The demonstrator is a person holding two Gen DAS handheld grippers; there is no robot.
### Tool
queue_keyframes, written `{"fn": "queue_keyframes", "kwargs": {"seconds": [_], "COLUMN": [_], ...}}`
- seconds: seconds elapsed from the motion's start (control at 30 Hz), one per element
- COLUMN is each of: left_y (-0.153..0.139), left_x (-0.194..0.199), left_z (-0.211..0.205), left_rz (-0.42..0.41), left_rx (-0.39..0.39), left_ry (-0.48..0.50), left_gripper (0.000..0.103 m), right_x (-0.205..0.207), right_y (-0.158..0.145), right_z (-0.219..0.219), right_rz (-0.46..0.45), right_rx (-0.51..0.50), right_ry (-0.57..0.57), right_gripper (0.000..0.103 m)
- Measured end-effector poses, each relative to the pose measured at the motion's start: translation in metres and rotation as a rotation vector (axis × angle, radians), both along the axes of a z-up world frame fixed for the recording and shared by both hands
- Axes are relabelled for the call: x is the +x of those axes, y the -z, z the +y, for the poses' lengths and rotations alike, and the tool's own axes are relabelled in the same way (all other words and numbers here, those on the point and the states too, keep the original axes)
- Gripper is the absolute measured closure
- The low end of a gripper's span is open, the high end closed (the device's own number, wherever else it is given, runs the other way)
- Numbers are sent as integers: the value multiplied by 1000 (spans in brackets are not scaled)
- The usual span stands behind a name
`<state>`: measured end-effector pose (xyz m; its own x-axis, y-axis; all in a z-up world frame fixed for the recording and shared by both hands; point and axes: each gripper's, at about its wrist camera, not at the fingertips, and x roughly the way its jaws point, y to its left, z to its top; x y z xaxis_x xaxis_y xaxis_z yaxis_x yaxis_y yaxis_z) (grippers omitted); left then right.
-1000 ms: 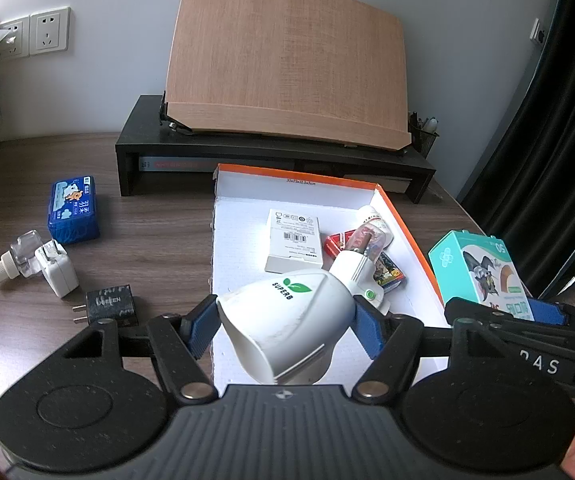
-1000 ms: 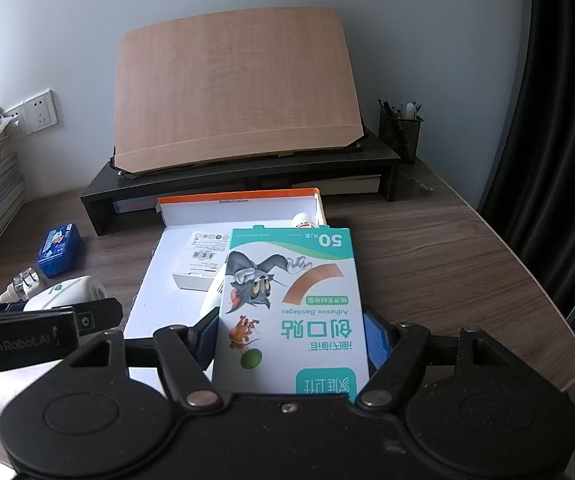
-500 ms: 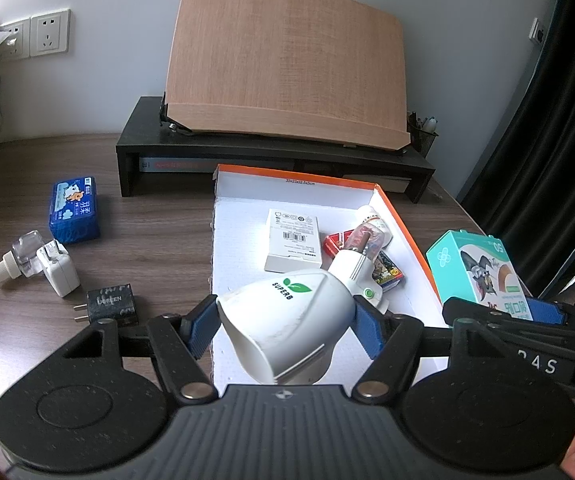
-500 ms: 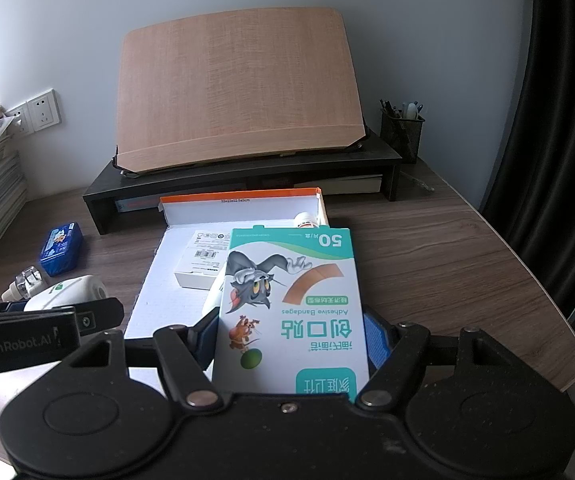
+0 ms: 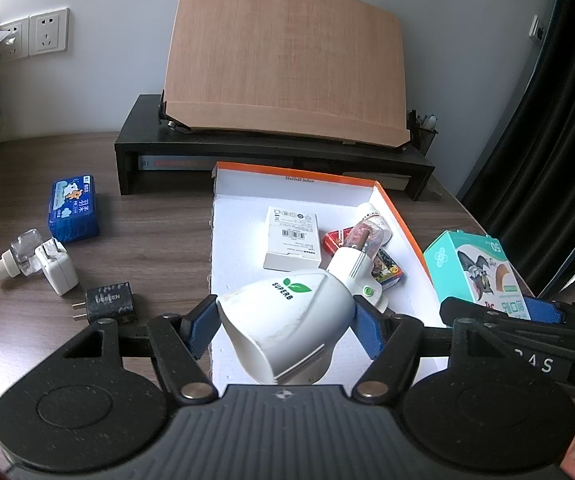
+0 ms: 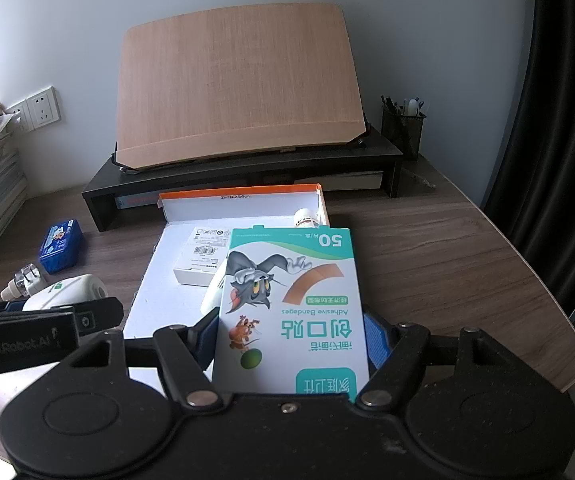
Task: Organize rigid objects
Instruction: 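Carry the white repeller and teal bandage box with both tools over the orange-rimmed box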
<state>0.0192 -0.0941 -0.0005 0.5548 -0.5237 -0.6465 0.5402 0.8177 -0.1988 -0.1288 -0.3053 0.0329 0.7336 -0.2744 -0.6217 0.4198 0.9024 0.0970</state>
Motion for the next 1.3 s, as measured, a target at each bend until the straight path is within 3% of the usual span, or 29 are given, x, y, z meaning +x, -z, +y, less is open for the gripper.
{"fn": "queue_keyframes", "kwargs": {"seconds": [1.3], "left_y": [9], "left_x": [9], "left_z": [-3], "left_rz": [35], "left_rx": [19], "left_ry": [-3], "left_gripper": [32], "right_x": [14], "right_y": [9], "right_z": [-7], "right_rz": [38], "right_rx": [16], "right_ry": [-7], "right_gripper": [19]}}
